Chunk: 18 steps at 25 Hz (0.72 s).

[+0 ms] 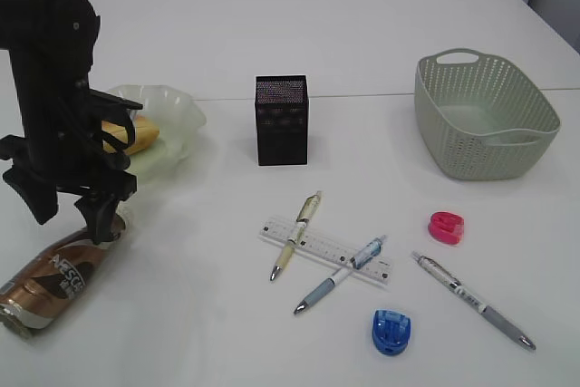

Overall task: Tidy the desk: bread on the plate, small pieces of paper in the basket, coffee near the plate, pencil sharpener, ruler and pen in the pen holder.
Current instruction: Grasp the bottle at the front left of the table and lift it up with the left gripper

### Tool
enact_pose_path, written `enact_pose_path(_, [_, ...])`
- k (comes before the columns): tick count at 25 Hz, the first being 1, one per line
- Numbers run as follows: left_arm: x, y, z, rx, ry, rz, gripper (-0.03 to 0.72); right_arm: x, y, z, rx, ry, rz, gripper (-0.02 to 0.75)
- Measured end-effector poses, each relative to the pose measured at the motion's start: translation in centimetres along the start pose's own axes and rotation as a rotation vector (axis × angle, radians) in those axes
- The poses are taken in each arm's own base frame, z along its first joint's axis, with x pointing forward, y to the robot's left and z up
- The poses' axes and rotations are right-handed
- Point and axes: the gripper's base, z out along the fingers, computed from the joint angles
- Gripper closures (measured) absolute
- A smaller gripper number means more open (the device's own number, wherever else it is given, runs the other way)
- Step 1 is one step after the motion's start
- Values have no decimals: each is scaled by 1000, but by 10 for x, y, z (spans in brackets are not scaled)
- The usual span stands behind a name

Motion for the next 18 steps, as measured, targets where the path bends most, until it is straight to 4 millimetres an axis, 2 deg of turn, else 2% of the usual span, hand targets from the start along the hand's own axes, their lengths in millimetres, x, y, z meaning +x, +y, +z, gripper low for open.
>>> enact_pose_path(8, [-7, -3, 26, -4, 66, 8, 127, 0, -1, 0, 11, -1, -6, 166])
enact_pose_path(18, [-11, -6, 45, -4, 113, 13, 127, 0, -1, 0, 15, -2, -8, 166])
